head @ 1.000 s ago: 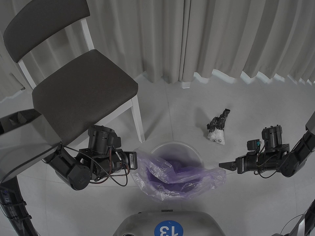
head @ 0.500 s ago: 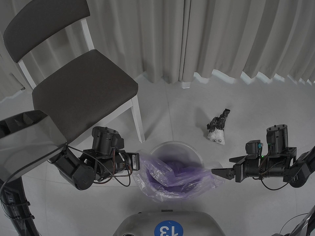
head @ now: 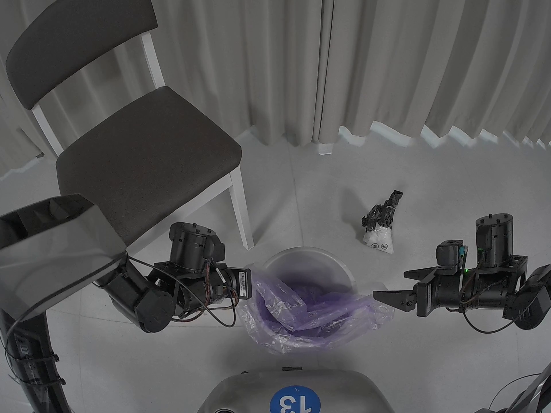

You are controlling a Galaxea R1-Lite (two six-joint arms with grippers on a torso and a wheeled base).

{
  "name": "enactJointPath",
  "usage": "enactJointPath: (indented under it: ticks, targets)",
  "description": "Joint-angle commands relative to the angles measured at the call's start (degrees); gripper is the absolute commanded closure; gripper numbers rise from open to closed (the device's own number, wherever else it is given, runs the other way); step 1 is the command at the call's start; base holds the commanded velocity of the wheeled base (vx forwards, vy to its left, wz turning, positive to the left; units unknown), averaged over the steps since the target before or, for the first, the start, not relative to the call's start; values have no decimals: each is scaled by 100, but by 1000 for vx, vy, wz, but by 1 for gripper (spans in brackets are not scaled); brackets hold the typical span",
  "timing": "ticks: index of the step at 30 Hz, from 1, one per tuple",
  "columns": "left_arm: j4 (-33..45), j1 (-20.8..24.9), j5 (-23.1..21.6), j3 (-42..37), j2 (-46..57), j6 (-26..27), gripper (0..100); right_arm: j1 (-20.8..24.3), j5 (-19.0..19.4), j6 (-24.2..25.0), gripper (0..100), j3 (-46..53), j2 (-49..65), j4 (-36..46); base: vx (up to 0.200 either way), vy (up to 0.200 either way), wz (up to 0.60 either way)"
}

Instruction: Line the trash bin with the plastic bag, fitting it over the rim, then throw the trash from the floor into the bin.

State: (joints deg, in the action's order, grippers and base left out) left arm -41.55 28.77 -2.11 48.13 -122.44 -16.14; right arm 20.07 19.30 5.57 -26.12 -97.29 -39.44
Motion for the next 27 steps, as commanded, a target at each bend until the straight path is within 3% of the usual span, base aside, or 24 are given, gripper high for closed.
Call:
enactJointPath:
  ticks: [1, 27]
  targets:
    - [50, -3, 0, 118, -192, 32, 100, -29, 4, 5, 0, 2, 123, 6, 0, 0, 0]
    - [525, -56, 53, 821, -720, 217, 100, -29, 4, 23, 0, 28, 140, 6, 0, 0, 0]
